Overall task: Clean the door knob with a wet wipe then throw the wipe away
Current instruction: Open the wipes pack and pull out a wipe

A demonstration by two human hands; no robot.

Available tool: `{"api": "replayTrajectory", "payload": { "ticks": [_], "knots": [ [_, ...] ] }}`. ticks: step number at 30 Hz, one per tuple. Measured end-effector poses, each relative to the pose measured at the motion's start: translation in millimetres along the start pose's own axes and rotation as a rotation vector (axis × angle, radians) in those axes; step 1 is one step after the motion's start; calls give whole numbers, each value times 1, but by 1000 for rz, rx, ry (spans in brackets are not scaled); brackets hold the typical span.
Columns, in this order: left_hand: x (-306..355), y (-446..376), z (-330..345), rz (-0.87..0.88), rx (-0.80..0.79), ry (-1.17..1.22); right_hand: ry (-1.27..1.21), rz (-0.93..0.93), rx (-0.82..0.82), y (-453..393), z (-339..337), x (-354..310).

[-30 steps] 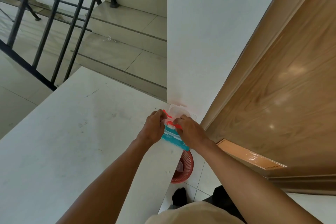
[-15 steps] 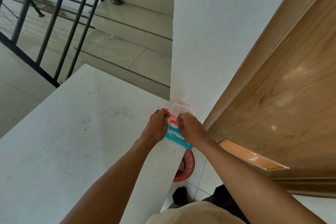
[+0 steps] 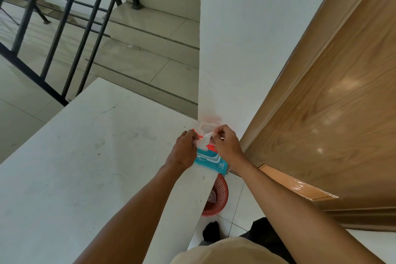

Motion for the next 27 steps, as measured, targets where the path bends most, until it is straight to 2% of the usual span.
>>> {"api": "replayTrajectory", "payload": {
  "ticks": [4, 7, 9, 11, 13, 16, 18, 27],
  "knots": [
    [-2, 1, 0, -53, 1, 10, -117, 29, 90, -1, -8, -3],
    [-2, 4, 4, -63, -25, 13, -235, 130, 160, -1, -15, 5],
    [-1, 9, 11, -23, -58, -17, -281, 173, 200, -2, -21, 10],
    [0, 15, 18, 56, -78, -73, -209, 154, 199, -3, -27, 10],
    [1, 22, 24, 139, -86, -170, 11, 56, 90, -4, -24, 7],
    [1, 28, 28, 210, -56, -273, 330, -121, -232, 9, 4, 9],
    [2, 28, 28, 233, -39, -298, 496, -215, -381, 22, 22, 13],
    [2, 32, 29, 273, -11, -357, 804, -190, -440, 26, 8, 30]
  ]
}}
Point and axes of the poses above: each hand's wrist, its own y-axis away from the middle knuckle, its own z-axis out of the palm, x = y × z, the point moved 9 cm from there along -y, towards the middle knuckle, and after that the axes turned 4 degrees about x, right-handed, at the moved point
